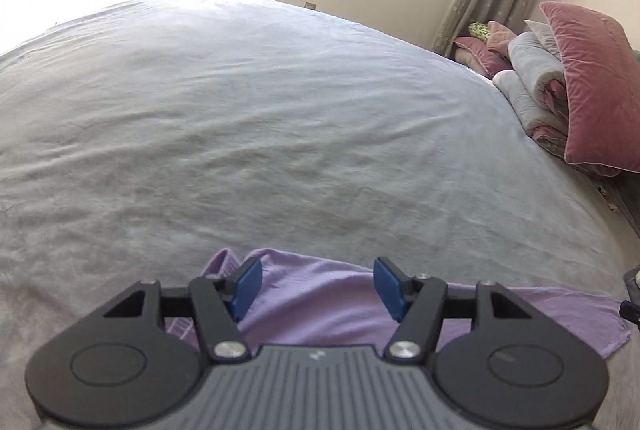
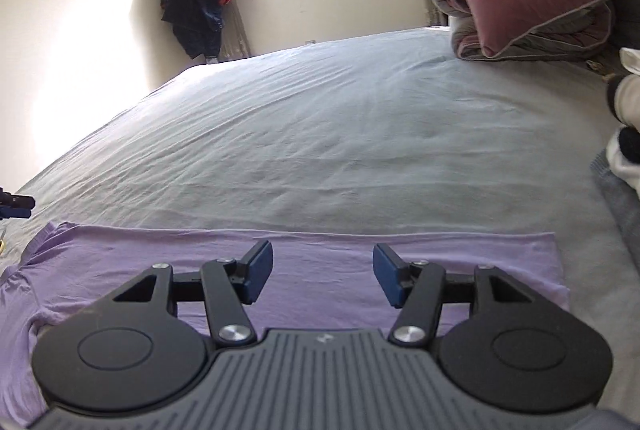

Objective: Fold clothes

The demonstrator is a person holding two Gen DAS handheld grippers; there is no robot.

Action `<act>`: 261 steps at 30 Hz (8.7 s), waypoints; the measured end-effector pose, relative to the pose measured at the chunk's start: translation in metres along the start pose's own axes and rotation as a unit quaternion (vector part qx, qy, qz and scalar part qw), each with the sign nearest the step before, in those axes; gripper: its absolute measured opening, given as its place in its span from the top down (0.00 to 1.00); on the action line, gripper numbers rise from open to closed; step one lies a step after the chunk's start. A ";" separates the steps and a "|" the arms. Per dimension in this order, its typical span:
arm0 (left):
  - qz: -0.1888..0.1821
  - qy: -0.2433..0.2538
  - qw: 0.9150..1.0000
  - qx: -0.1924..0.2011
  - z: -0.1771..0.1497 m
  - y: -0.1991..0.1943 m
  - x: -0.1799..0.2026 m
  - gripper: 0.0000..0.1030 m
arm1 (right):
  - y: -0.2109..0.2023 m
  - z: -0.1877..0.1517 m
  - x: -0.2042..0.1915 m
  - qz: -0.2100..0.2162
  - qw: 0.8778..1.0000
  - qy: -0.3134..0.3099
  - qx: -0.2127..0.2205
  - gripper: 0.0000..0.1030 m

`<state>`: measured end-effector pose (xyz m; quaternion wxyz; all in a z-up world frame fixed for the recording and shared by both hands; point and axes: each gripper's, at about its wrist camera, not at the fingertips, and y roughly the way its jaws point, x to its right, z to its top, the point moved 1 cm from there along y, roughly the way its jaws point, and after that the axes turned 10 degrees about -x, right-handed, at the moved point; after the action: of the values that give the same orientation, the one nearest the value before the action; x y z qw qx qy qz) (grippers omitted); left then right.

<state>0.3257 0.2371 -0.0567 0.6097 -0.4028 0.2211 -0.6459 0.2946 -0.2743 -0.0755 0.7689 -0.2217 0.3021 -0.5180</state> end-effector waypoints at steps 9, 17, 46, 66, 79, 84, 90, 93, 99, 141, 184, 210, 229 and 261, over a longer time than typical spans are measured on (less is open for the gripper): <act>0.008 -0.021 1.000 -0.005 0.008 0.035 -0.047 0.42 | 0.089 0.042 -0.089 0.043 0.994 -0.083 -0.056 0.54; -0.008 -0.038 0.999 -0.006 0.004 0.053 -0.068 0.90 | 0.142 0.043 -0.094 0.026 0.991 -0.095 -0.090 0.63; 0.055 0.004 0.987 0.148 -0.027 0.036 -0.056 0.95 | 0.130 -0.006 -0.152 -0.071 0.942 -0.329 0.018 0.99; 0.080 0.038 0.991 0.101 -0.026 0.015 -0.009 0.52 | 0.103 0.014 -0.134 -0.097 0.961 -0.260 -0.022 0.60; -0.098 0.139 0.985 0.027 -0.088 0.009 0.080 0.50 | 0.047 -0.029 -0.085 -0.072 0.987 -0.118 -0.081 0.60; -0.097 0.163 0.982 -0.010 -0.114 0.015 0.104 0.50 | 0.028 -0.052 -0.052 -0.089 0.989 -0.060 -0.103 0.56; -0.108 0.198 0.974 -0.022 -0.129 -0.010 0.136 0.61 | -0.030 -0.072 -0.034 -0.083 0.993 -0.007 -0.088 0.56; -0.118 0.199 0.972 -0.038 -0.138 -0.019 0.153 0.63 | -0.056 -0.083 -0.038 -0.082 0.994 0.000 -0.079 0.56; -0.158 0.242 0.956 -0.057 -0.173 -0.032 0.182 0.63 | -0.096 -0.106 -0.049 -0.084 0.994 0.014 -0.068 0.56; -0.337 0.365 0.860 -0.116 -0.283 -0.059 0.257 0.59 | -0.164 -0.240 -0.103 -0.143 0.988 0.038 -0.050 0.95; -0.325 0.346 0.872 -0.123 -0.274 -0.045 0.266 0.58 | -0.168 -0.212 -0.073 -0.177 0.979 0.089 -0.036 0.98; -0.292 0.325 0.895 -0.095 -0.260 -0.040 0.264 0.78 | -0.163 -0.202 -0.050 -0.147 0.984 0.087 -0.052 0.69; -0.260 0.283 0.920 -0.074 -0.230 -0.060 0.174 0.66 | -0.122 -0.206 -0.099 -0.202 0.952 -0.190 -0.130 0.69; -0.289 0.350 0.881 -0.136 -0.255 -0.038 0.210 0.61 | -0.119 -0.186 -0.083 -0.154 0.952 -0.192 -0.183 0.63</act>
<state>0.1155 -0.0124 -0.1221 0.2182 -0.2757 0.3797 -0.8557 0.0632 -0.2456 -0.1114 0.6695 -0.4974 0.2003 -0.5141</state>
